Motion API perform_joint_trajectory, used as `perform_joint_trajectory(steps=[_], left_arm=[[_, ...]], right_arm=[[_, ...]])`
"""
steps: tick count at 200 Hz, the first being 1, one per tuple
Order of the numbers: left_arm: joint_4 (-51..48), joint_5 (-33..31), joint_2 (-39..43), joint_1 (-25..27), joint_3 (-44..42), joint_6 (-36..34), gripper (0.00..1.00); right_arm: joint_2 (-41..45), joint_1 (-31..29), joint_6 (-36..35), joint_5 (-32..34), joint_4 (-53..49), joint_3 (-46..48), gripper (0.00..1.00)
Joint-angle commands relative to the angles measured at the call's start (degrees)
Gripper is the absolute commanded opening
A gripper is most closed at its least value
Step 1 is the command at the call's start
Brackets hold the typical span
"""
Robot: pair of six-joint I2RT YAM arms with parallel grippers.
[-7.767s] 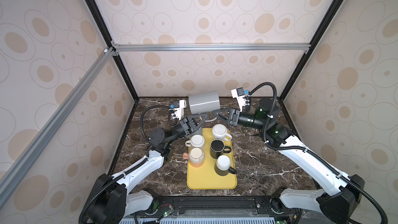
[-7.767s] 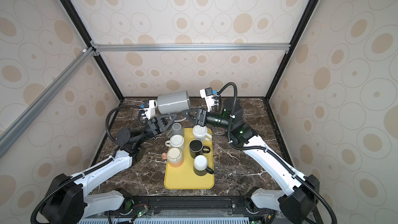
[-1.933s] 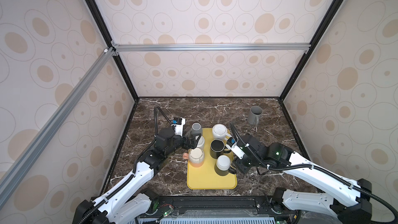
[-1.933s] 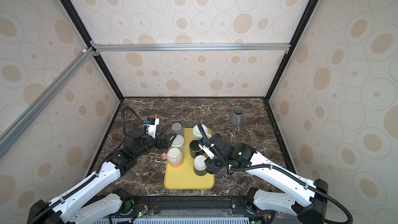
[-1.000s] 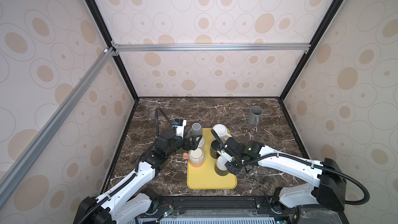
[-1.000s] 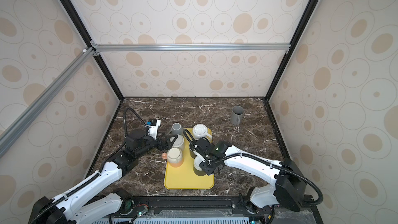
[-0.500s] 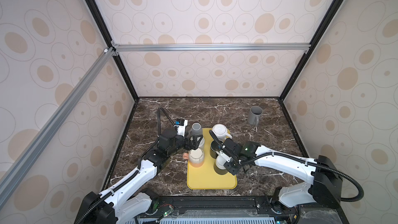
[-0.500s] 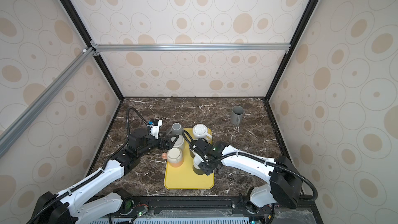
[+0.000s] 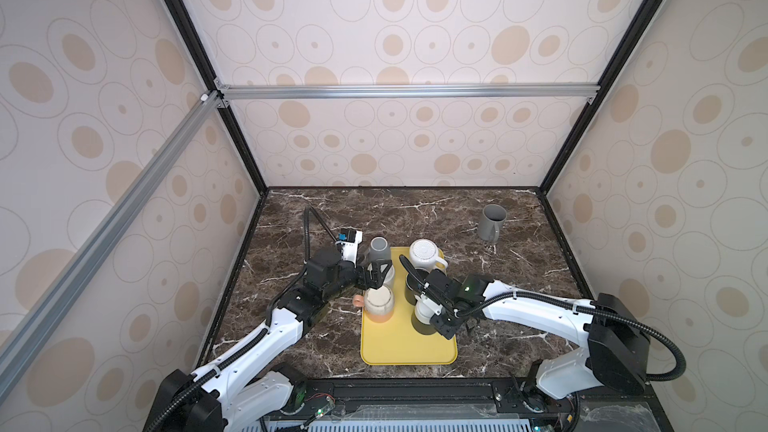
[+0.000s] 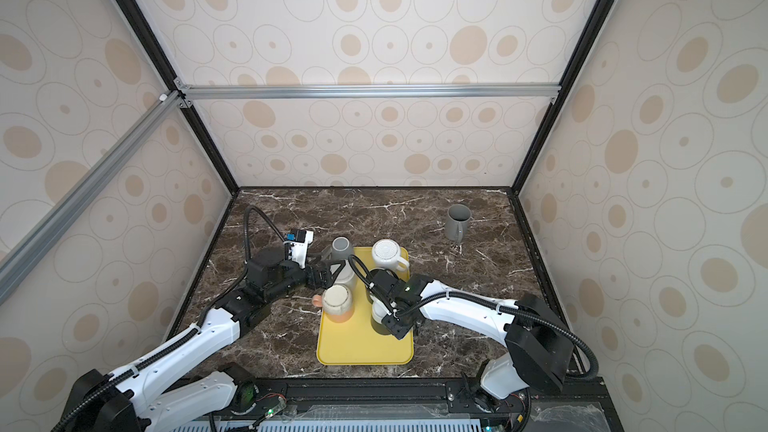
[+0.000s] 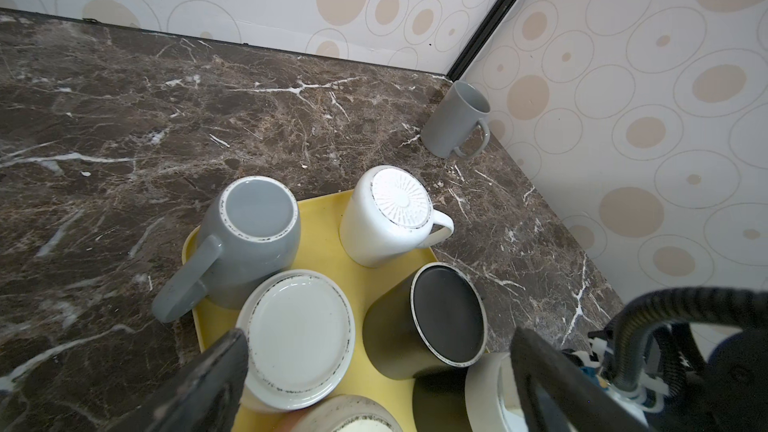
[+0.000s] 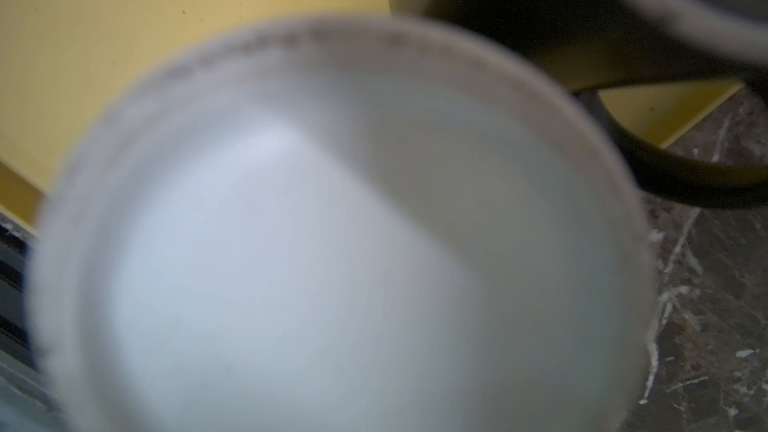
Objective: Turn the mug right side up
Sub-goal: 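Close the right gripper around the white mug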
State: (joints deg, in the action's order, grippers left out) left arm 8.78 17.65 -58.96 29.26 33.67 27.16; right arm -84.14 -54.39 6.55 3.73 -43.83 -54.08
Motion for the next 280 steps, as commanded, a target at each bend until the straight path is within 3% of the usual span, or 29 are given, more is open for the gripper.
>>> perform_joint_trajectory(steps=[1,138,166,193,206,254,280], left_arm=[[1.8,0.8,-0.6,0.0,0.2,0.1,0.99],[2.2,1.4,-1.0,0.0,0.2,0.4,0.99],[1.8,1.3,-0.4,0.0,0.2,0.3,0.99],[1.3,1.2,0.6,0.0,0.1,0.3,0.99],[0.6,1.1,1.3,0.0,0.2,0.3,0.99],[-3.5,-2.3,5.1,0.0,2.6,-0.8,0.99],[-3.4,-3.9,6.9,0.0,4.6,-0.7,0.98]], right_arm=[[-0.6,-0.3,-0.1,1.6,1.4,0.8,0.37],[-0.6,-0.1,0.7,1.8,1.8,1.4,0.21],[1.4,-0.1,1.6,2.1,1.0,1.4,0.14],[3.2,-0.2,2.3,0.6,0.2,1.4,0.00],[4.1,-0.4,3.2,-0.7,-0.8,1.1,0.00],[13.5,-3.7,8.2,0.7,-9.8,-5.0,0.00],[19.4,-3.7,10.1,3.9,-8.4,-11.0,0.00]])
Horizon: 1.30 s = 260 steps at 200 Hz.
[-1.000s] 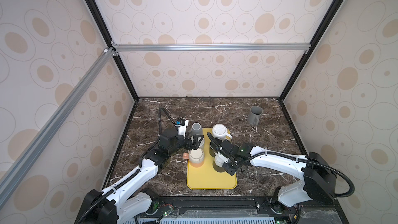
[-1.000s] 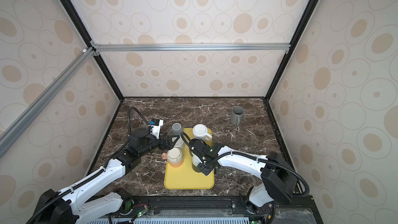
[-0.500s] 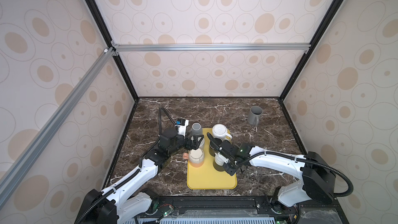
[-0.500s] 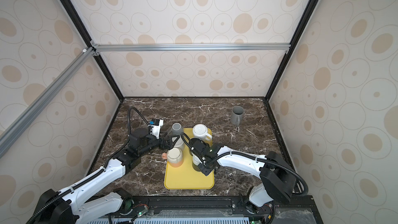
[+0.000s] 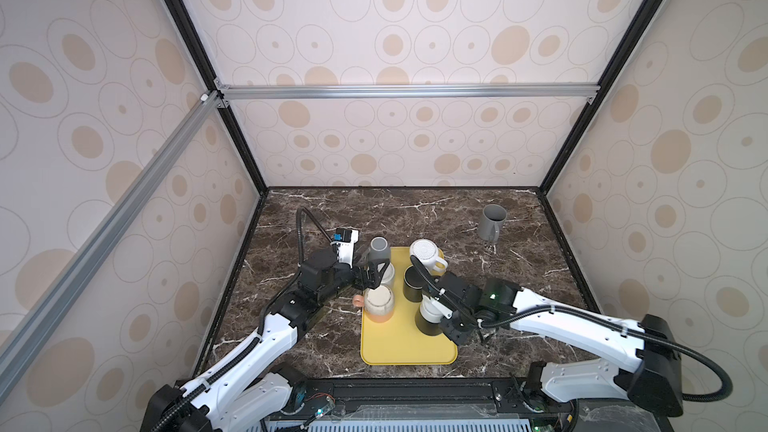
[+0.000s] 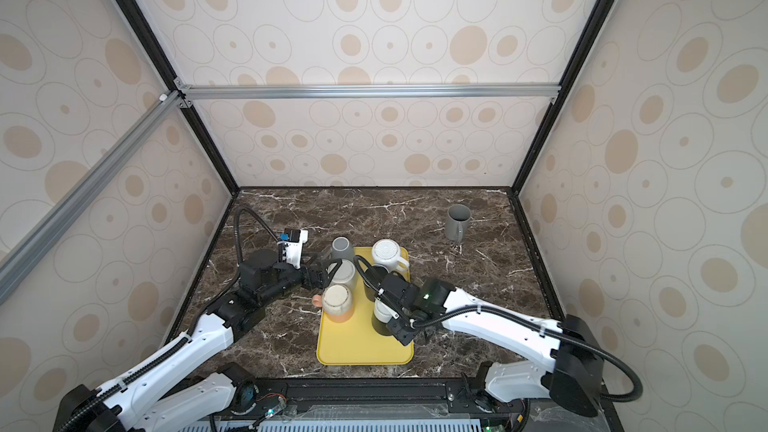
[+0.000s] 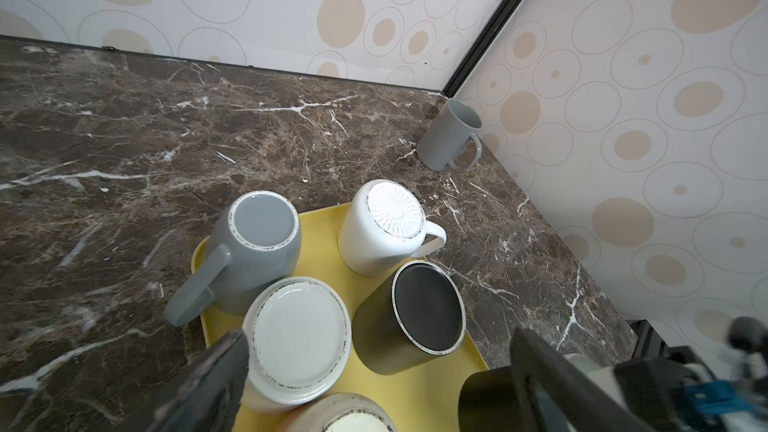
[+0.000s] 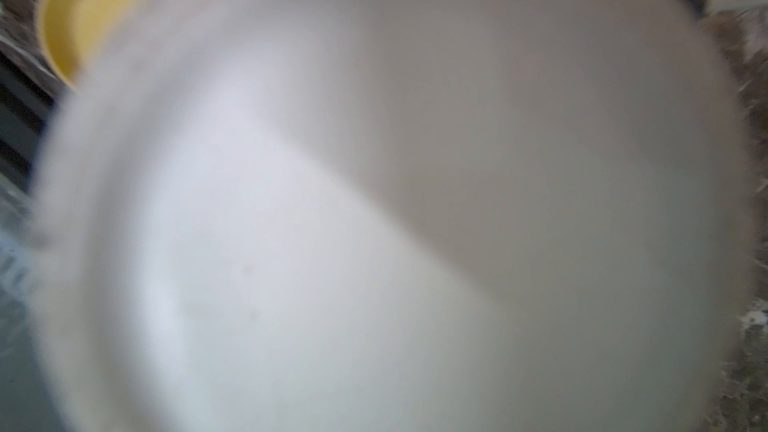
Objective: Turn the mug right side up
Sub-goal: 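Close the right gripper around the white mug, then lift and tilt the white mug with the right gripper while the left gripper approaches, then hold the mug raised sideways with the right gripper while the left gripper grasps its handle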
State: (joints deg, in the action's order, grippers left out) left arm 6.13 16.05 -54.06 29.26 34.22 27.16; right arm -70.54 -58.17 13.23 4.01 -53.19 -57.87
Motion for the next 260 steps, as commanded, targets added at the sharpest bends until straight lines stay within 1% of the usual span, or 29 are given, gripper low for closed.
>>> perform_joint_trajectory(steps=[1,26,47,67,81,96,106,125,135,150,169,222,260], left_arm=[[-0.7,-2.4,2.1,0.0,4.1,-0.7,0.98],[3.1,-2.4,3.8,0.0,4.8,1.8,0.97],[9.6,-1.4,5.4,0.0,3.2,5.3,0.97],[18.3,-0.1,5.7,0.0,1.3,9.4,0.95],[24.7,0.6,5.9,0.0,-0.6,13.2,0.94],[31.0,-0.1,6.2,-0.1,-3.0,17.5,0.92],[33.8,-0.7,6.5,-0.1,-4.1,19.3,0.91],[37.4,-2.0,7.6,-0.1,-6.3,21.3,0.91],[38.3,-2.4,8.0,-0.1,-6.9,21.6,0.91],[40.7,-1.7,7.6,-0.2,-7.5,22.4,0.91],[47.0,-0.7,5.8,-0.2,-9.0,25.8,0.90],[60.9,3.2,-1.8,-0.4,-9.6,33.4,0.81],[66.6,5.2,-5.7,-0.5,-9.4,36.6,0.73]], right_arm=[[5.9,0.0,3.5,3.7,1.1,-7.5,0.00],[5.7,0.2,4.2,6.6,7.4,-14.0,0.00],[3.0,0.2,4.0,8.0,15.2,-17.9,0.00],[1.0,0.4,4.7,8.2,23.9,-20.0,0.00],[0.2,1.5,6.6,6.0,30.3,-20.1,0.00],[-0.4,2.5,8.6,2.9,37.1,-19.0,0.00],[-1.1,3.1,9.7,1.7,39.4,-18.9,0.00],[-1.2,4.0,11.2,0.6,43.8,-17.9,0.00],[-1.2,5.1,13.3,-0.7,45.8,-17.1,0.00],[-0.8,7.1,17.3,-4.8,51.4,-14.5,0.00],[-0.1,8.3,20.9,-8.0,58.6,-11.0,0.00],[1.7,8.5,23.2,-10.7,65.7,-7.7,0.00],[1.4,8.4,24.6,-13.1,67.2,-7.5,0.00]])
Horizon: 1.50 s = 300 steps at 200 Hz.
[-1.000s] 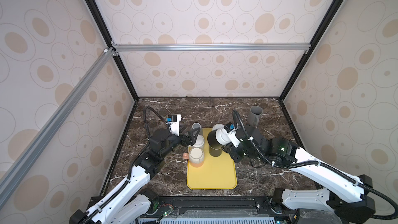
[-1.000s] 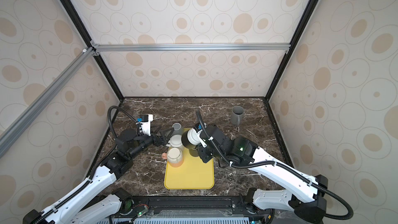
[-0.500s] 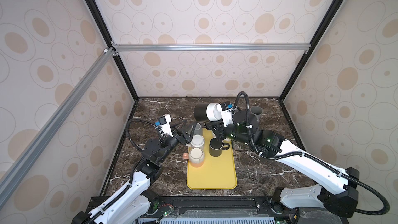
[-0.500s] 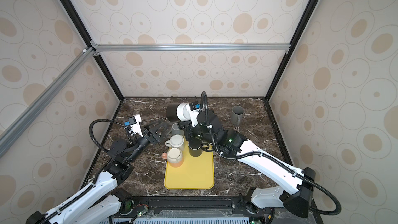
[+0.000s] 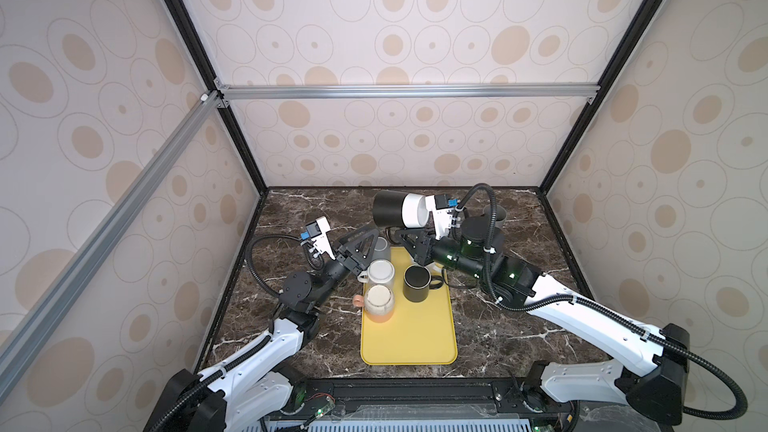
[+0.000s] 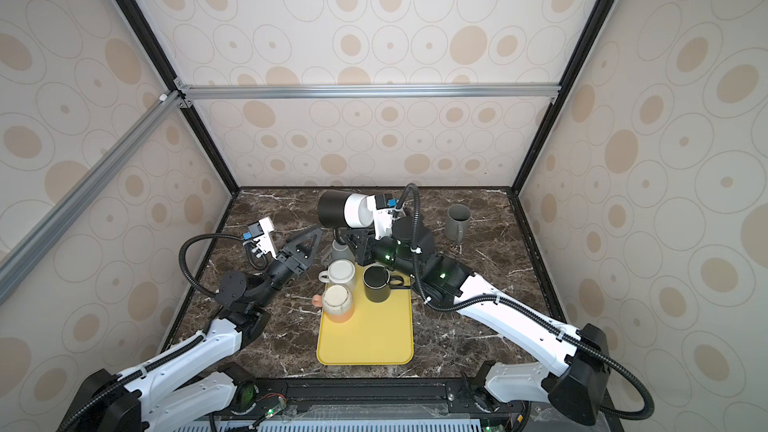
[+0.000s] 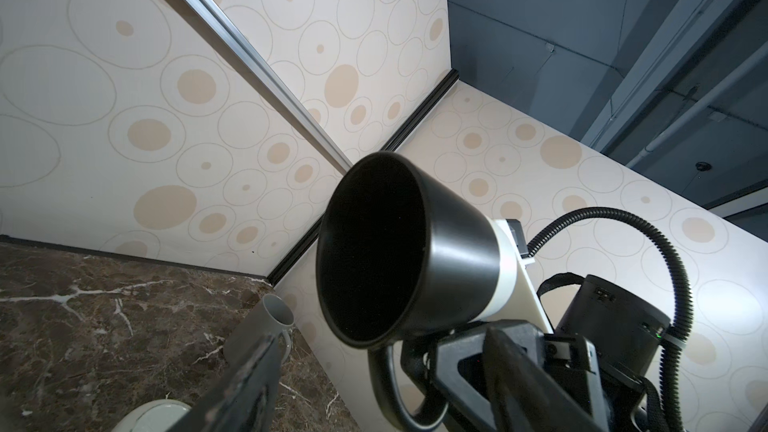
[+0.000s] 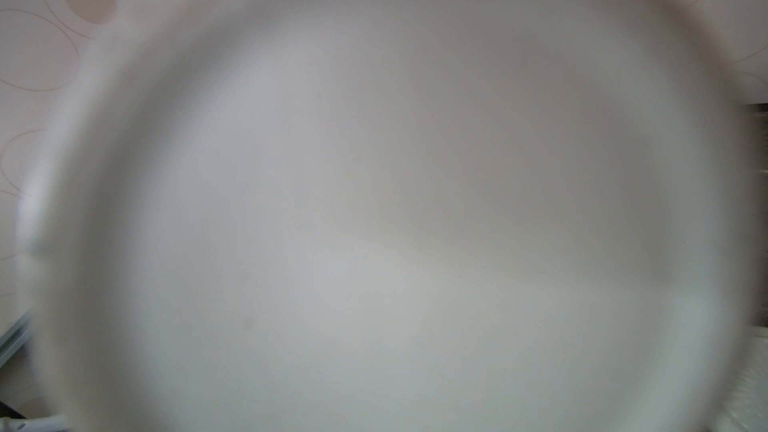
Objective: Turn the mug right side up
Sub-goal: 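Hold the mug raised sideways with the right gripper while the left gripper grasps its handle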
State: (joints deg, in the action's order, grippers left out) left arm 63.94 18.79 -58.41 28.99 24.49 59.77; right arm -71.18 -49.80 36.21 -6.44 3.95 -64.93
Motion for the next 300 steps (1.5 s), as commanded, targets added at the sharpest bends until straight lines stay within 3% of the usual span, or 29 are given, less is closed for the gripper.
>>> perform_joint_trajectory(steps=[1,33,75,225,269,300], left_arm=[[8.9,2.5,-1.5,-0.3,0.4,4.1,0.72],[11.7,4.7,-3.9,-0.3,1.5,6.2,0.64],[13.2,6.5,-4.6,-0.3,1.8,7.1,0.61],[15.1,7.8,-5.8,-0.3,2.8,8.1,0.36],[15.3,10.2,-5.9,-0.3,3.1,8.4,0.18],[15.0,10.7,-6.2,-0.3,3.5,8.3,0.12]], right_arm=[[2.0,0.1,1.6,-2.7,10.2,-0.5,0.00],[1.0,0.1,3.1,-4.5,12.7,-0.1,0.00],[0.2,0.1,3.7,-5.5,13.5,0.0,0.00],[-3.1,0.1,5.9,-10.3,15.3,-0.8,0.00],[-4.2,0.1,6.2,-11.4,15.1,-1.2,0.00],[-5.3,0.1,6.3,-12.5,14.9,-1.7,0.00]])
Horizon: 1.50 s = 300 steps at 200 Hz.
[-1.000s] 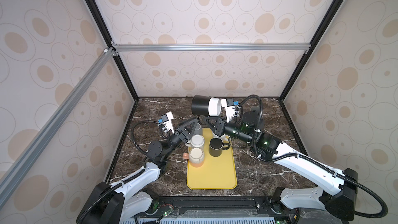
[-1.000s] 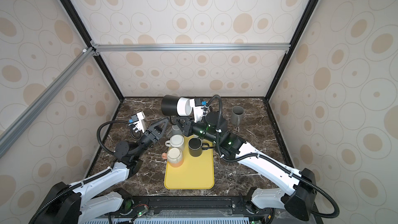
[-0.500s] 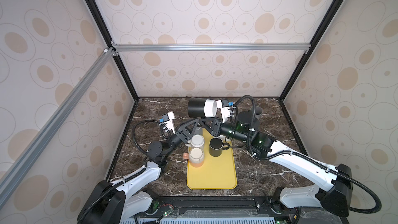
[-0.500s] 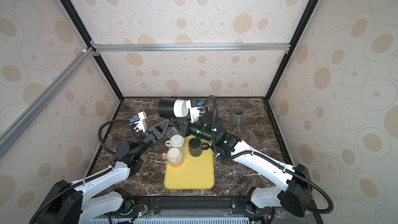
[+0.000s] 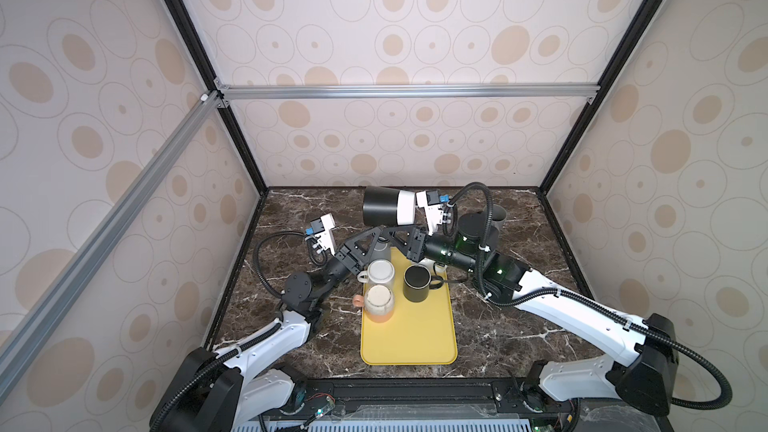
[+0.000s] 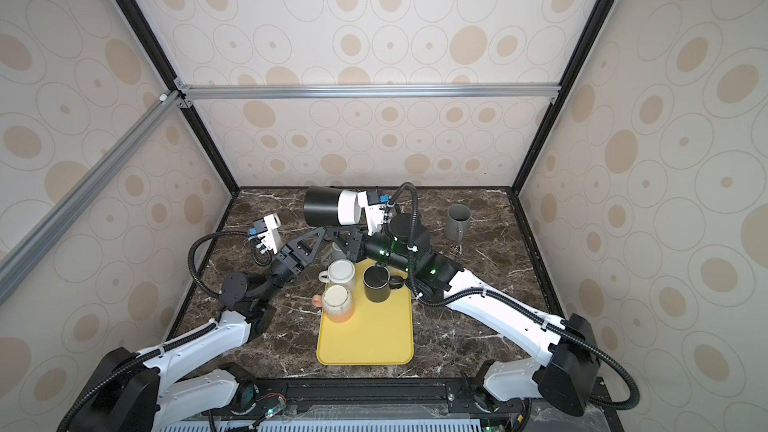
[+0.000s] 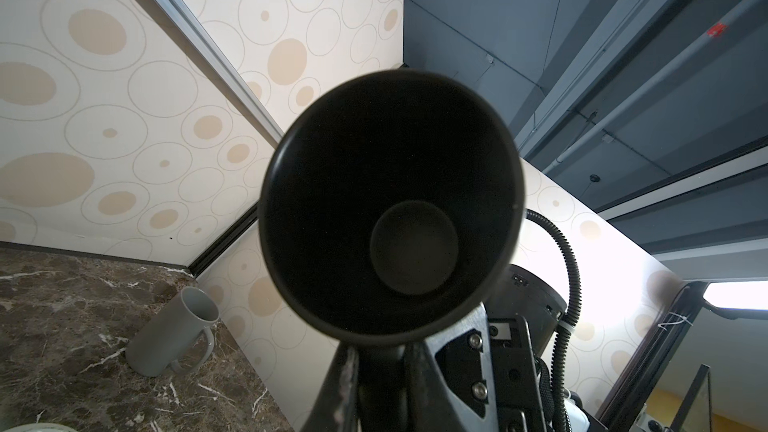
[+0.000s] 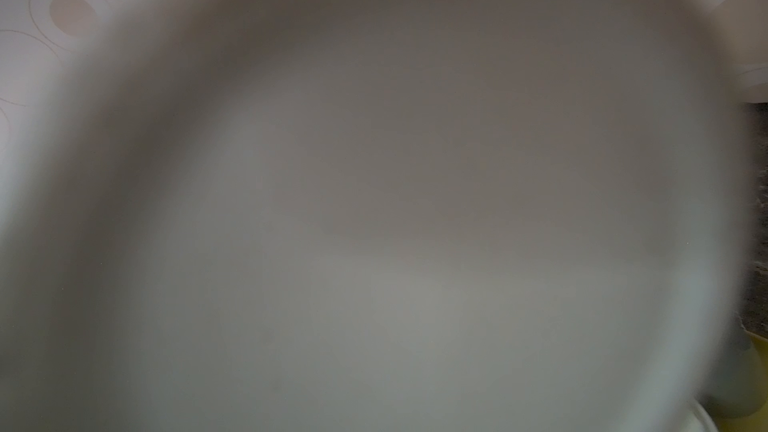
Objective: Turn the mug right side up
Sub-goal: 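Hold the mug raised sideways with the right gripper while the left gripper grasps its handle, then open the right gripper and carry the mug away with the left gripper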
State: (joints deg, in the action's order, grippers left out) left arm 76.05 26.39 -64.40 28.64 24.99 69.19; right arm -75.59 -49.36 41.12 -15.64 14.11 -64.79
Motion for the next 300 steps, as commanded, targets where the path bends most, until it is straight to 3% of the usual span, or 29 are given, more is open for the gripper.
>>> perform_joint_trajectory(steps=[1,19,66,114,169,197,211,260,300], left_arm=[[2.8,3.1,-0.2,0.1,3.0,-1.1,0.11],[2.2,3.5,-0.6,0.1,3.4,-1.3,0.00],[1.3,3.4,-1.6,0.1,4.4,-2.8,0.00],[2.2,2.7,-3.2,0.1,6.0,-2.7,0.00],[1.9,1.5,-5.6,0.1,8.0,-3.3,0.00],[-1.0,1.4,-7.6,0.1,12.0,-5.1,0.00],[-3.5,1.6,-8.6,0.1,14.1,-6.7,0.00],[-11.6,0.9,-13.7,1.2,22.0,-13.0,0.00],[-34.6,-10.1,-20.9,9.6,37.7,-31.2,0.00]], right_arm=[[-0.9,-0.3,1.5,-3.3,4.7,-1.9,0.00],[-1.5,-0.3,1.6,-3.5,4.7,-2.0,0.00],[-1.5,-0.3,-0.6,-2.6,1.4,-3.0,0.03],[-0.6,0.1,-2.2,-1.1,-2.2,-3.1,0.42],[1.3,1.4,-2.8,0.9,-6.2,-1.7,0.56],[5.1,1.5,-3.8,2.7,-12.5,1.6,0.75],[8.8,1.4,-4.2,3.8,-14.3,4.9,0.78],[23.7,1.5,-6.9,14.3,-26.6,9.9,0.79],[34.3,1.6,-7.4,37.0,-41.6,7.5,0.76]])
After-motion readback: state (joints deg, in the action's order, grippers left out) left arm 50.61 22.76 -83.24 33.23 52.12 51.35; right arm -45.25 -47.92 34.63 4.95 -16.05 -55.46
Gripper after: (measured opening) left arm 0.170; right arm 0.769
